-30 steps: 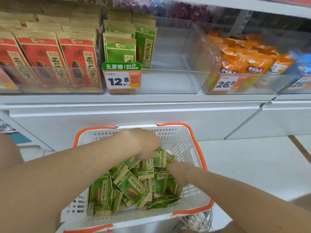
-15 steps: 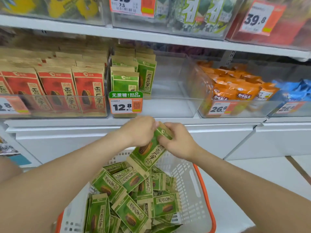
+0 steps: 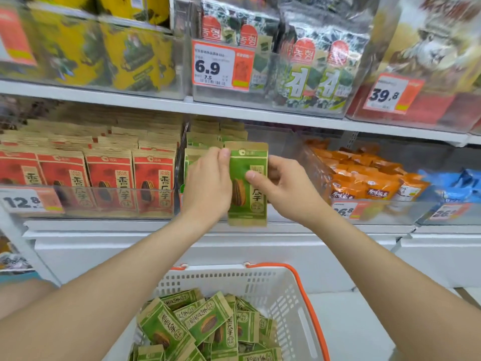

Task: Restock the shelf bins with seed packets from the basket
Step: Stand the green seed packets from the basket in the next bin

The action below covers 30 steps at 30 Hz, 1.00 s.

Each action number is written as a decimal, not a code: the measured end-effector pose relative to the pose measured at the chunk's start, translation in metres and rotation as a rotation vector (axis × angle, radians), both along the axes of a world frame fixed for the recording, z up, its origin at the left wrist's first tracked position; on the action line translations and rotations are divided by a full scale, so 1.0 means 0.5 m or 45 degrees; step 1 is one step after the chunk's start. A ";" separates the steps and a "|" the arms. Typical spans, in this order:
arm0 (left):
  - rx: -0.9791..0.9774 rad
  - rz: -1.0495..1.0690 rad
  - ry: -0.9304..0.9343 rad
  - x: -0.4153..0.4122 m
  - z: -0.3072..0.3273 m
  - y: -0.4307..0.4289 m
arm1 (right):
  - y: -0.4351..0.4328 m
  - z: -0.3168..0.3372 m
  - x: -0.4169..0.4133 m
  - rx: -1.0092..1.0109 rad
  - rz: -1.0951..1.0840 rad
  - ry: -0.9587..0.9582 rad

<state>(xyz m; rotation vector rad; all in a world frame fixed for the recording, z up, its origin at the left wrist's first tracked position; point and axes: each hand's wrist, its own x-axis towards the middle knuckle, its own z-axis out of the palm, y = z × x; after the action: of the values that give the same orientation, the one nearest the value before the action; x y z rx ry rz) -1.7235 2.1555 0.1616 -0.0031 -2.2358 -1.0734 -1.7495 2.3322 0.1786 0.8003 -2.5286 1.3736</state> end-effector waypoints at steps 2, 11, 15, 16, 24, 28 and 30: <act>-0.135 0.028 0.111 -0.008 0.006 -0.009 | 0.000 -0.009 -0.027 -0.029 -0.126 0.290; -0.967 0.210 -0.299 -0.045 -0.048 -0.060 | -0.039 -0.055 -0.132 0.017 -0.415 0.310; -1.036 0.227 -0.323 -0.053 -0.039 -0.058 | -0.069 -0.067 -0.177 0.171 -0.477 0.108; -1.030 0.221 -0.326 -0.052 -0.036 -0.057 | -0.079 -0.067 -0.182 0.170 -0.497 0.050; -1.050 0.172 -0.310 -0.054 -0.039 -0.069 | -0.143 -0.078 -0.212 0.126 -0.652 -0.364; -1.053 0.177 -0.297 -0.053 -0.037 -0.068 | -0.132 -0.075 -0.224 0.007 -0.741 -0.357; -1.044 0.177 -0.294 -0.051 -0.037 -0.065 | -0.132 -0.076 -0.226 0.060 -0.698 -0.311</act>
<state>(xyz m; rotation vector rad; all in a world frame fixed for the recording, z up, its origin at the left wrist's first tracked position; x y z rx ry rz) -1.7492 2.1231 0.1430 -0.0744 -2.6831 -0.0311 -1.8623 2.2661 0.1405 -0.0777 -2.6709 1.2770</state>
